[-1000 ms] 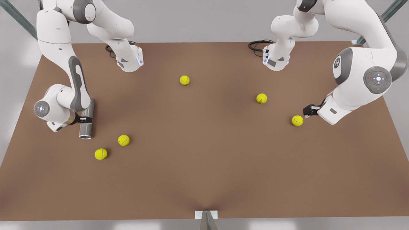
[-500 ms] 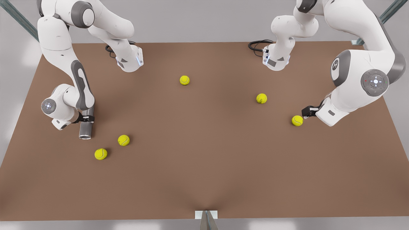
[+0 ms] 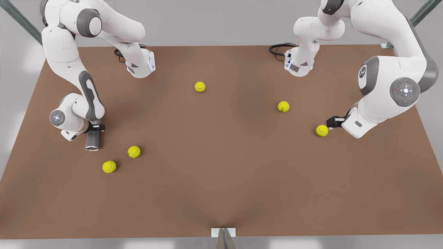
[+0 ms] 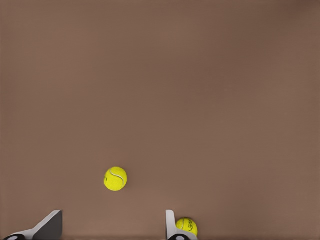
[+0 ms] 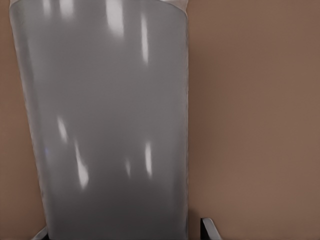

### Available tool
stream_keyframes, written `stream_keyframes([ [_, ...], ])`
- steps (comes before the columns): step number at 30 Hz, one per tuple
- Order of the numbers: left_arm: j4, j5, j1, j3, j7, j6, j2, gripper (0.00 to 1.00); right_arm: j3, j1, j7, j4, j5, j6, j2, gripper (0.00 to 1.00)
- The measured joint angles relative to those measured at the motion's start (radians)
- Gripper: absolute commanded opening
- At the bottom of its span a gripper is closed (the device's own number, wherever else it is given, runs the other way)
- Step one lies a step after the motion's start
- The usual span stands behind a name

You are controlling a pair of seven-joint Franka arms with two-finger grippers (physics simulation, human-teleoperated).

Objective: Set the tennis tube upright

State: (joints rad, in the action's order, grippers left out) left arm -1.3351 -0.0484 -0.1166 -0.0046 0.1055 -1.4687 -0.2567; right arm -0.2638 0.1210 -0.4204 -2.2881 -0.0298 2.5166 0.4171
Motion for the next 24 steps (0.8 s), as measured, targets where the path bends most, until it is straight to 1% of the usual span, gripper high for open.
stream_keyframes([
  [1,0.000,0.000,0.000,0.000,0.000,0.000,0.000,1.00,0.000,0.000,-0.002,0.001,0.000,0.000,0.002,0.95],
  [4,0.000,0.000,-0.001,0.000,0.001,0.000,0.000,1.00,0.000,0.000,-0.006,0.003,0.000,-0.001,0.011,0.95],
  [7,0.000,0.000,0.000,0.001,0.002,0.000,0.001,1.00,0.000,0.000,-0.011,0.005,0.001,-0.003,0.018,0.77],
  [9,0.000,0.000,0.000,0.001,0.002,0.000,0.001,1.00,0.001,0.004,-0.015,0.006,0.002,-0.007,0.017,0.74],
  [11,0.000,0.000,0.000,0.001,0.002,0.000,0.001,1.00,0.002,0.007,-0.021,0.010,0.004,-0.016,0.011,0.65],
  [12,0.000,0.000,-0.001,0.001,0.002,0.000,0.001,1.00,0.003,0.011,-0.024,0.013,0.005,-0.020,0.009,0.64],
  [18,0.000,0.000,-0.001,-0.001,0.005,0.003,0.002,1.00,0.007,0.014,-0.040,0.045,0.008,-0.067,-0.013,0.63],
  [22,0.000,0.002,-0.002,-0.007,0.011,0.001,0.004,1.00,0.019,0.000,-0.050,0.107,0.006,-0.129,-0.056,0.63],
  [24,0.000,0.002,-0.002,-0.007,0.014,-0.001,0.004,1.00,0.029,-0.033,-0.058,0.158,0.004,-0.168,-0.077,0.63],
])
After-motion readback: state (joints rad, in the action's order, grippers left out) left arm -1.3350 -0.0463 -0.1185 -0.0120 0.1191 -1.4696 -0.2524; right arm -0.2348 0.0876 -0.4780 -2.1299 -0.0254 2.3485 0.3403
